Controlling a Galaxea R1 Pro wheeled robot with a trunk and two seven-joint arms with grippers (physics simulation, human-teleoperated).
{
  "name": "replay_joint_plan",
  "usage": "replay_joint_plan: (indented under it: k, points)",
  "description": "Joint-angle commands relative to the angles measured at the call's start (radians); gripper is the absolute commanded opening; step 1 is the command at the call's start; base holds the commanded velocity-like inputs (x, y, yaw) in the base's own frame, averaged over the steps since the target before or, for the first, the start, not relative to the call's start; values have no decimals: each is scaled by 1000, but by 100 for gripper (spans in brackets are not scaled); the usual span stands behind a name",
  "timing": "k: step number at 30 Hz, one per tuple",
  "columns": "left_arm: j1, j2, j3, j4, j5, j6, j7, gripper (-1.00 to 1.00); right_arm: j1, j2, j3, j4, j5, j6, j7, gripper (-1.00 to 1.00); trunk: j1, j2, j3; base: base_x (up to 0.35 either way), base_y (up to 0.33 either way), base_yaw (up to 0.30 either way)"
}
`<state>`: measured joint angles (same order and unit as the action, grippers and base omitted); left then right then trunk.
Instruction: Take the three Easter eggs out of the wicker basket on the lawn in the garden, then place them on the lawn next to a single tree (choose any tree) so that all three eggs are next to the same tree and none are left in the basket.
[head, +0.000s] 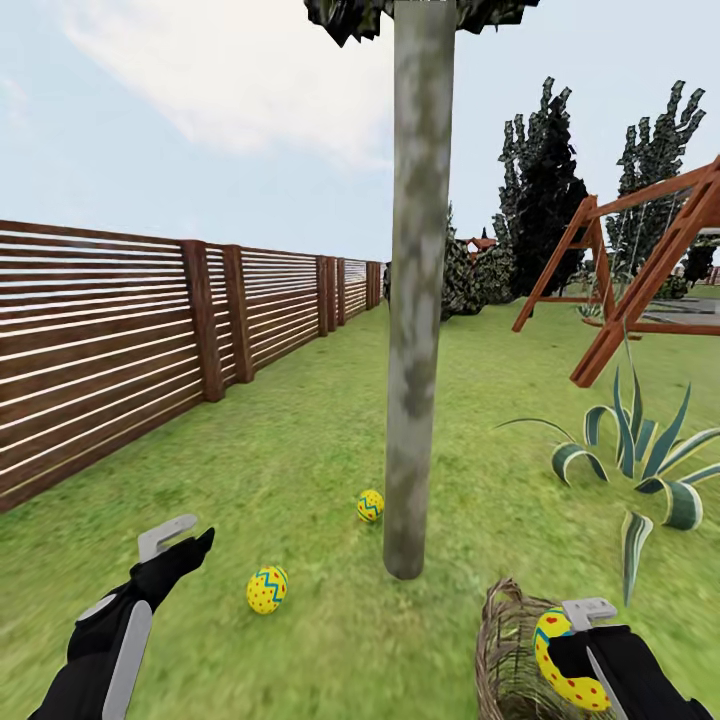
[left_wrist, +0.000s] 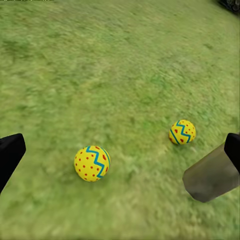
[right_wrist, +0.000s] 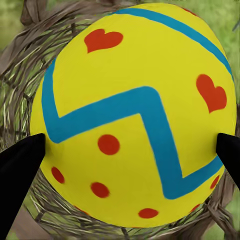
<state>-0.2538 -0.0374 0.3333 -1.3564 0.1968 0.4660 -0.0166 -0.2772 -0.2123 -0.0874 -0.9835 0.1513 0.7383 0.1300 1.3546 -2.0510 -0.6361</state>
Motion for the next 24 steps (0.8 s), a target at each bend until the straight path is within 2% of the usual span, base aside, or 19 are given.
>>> replay_joint_plan:
  k: [1, 12, 20, 24]
  points:
    - [-1, -1, 3, -1, 7, 6, -2, 100, 0, 0, -2, -1, 11, 4, 9, -100, -4, 7, 2, 0, 0, 128]
    - [-1, -1, 3, -1, 7, 6, -2, 100, 0, 1, -2, 0, 13, 4, 8, -100, -46, 84, 37, 0, 0, 243]
    - [-1, -1, 3, 2, 6, 6, -2, 100, 0, 1, -2, 0, 7, 4, 10, -100, -77, 140, 62, -6, 0, 20]
    - [-1, -1, 3, 4, 6, 6, -2, 100, 0, 1, -2, 8, 8, 4, 10, -100, -92, 168, 74, -282, 0, 1]
